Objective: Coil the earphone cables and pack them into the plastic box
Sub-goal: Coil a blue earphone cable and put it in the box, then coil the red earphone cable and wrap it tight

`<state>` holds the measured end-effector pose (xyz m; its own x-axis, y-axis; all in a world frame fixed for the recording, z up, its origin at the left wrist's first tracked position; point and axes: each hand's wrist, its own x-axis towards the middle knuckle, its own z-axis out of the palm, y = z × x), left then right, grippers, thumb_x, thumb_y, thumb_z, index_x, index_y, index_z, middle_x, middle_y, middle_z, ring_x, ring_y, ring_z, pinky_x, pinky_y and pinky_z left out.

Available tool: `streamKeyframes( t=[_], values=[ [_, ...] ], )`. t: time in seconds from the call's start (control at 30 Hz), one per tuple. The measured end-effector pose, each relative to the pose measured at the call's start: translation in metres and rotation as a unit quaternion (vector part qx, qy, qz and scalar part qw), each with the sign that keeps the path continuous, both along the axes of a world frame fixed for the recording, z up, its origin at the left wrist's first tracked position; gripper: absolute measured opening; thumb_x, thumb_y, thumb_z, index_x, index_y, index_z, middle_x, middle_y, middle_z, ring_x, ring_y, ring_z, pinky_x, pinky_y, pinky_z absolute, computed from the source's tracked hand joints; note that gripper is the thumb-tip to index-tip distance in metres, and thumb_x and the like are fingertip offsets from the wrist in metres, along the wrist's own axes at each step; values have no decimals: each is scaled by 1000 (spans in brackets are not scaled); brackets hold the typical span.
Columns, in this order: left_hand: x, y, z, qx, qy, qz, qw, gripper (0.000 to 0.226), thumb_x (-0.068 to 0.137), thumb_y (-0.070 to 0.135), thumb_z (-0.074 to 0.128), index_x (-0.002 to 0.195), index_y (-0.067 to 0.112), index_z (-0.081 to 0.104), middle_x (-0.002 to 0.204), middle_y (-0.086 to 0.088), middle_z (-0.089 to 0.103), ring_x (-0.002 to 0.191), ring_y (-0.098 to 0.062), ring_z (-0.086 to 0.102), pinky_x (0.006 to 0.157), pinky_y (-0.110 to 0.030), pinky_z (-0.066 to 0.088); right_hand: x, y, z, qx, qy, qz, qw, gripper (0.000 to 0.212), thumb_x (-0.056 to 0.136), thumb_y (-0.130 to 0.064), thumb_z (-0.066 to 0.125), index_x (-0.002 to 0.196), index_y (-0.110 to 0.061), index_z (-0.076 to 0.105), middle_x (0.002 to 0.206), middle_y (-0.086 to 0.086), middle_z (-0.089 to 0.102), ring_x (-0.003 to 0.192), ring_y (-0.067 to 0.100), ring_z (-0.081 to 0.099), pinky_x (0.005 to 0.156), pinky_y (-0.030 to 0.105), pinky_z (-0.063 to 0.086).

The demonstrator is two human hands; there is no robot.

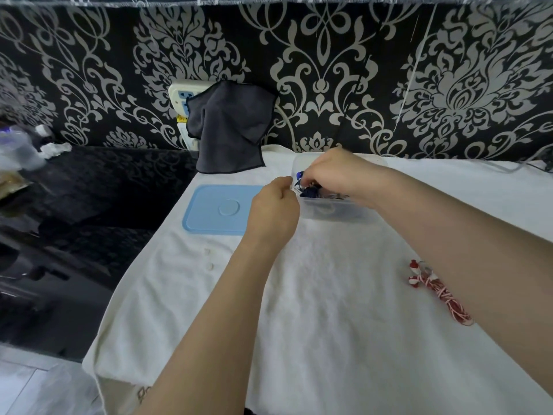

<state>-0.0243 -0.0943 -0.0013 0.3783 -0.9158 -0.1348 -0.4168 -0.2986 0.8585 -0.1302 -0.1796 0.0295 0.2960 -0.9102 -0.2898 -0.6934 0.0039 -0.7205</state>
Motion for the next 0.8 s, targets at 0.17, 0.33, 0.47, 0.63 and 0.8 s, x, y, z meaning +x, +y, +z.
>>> streamKeyframes(
  t=[0.17,0.33,0.47,0.63,0.8],
  values=[
    [4,1,1,7,-15,-21,1000,48,106,13,35,151,19,46,150,1,51,113,-12,50,66,4,33,-2,0,-8,43,-43,-26,998,11,81,-17,68,75,-8,71,74,9,65,69,22,53,67,32,41],
    [-5,12,-1,-38,-157,-64,985,46,102,11,42,148,15,44,140,-8,49,116,-27,55,83,-26,35,-16,13,-1,-106,-49,1,993,20,92,-16,57,92,-5,73,84,5,70,75,17,60,71,26,47],
    [-16,25,-2,-90,-210,-85,970,41,99,12,50,139,14,47,127,-8,49,102,-29,59,85,-43,51,-49,42,8,-245,-23,-54,968,20,93,-9,55,105,-12,70,100,-2,69,89,16,63,80,30,52],
    [-25,47,-8,-35,-263,-174,948,40,99,21,53,139,17,47,122,-9,53,106,-29,60,89,-46,53,-111,81,-17,-100,262,-54,958,40,88,-17,59,127,-19,52,123,13,50,114,34,50,91,41,47],
    [-30,63,-8,30,-300,-228,926,46,101,29,52,145,22,40,129,-8,50,108,-29,57,87,-37,48,-140,111,-39,21,286,-21,958,49,82,-23,63,128,-28,47,114,5,45,109,30,49,81,38,53]
  ],
)
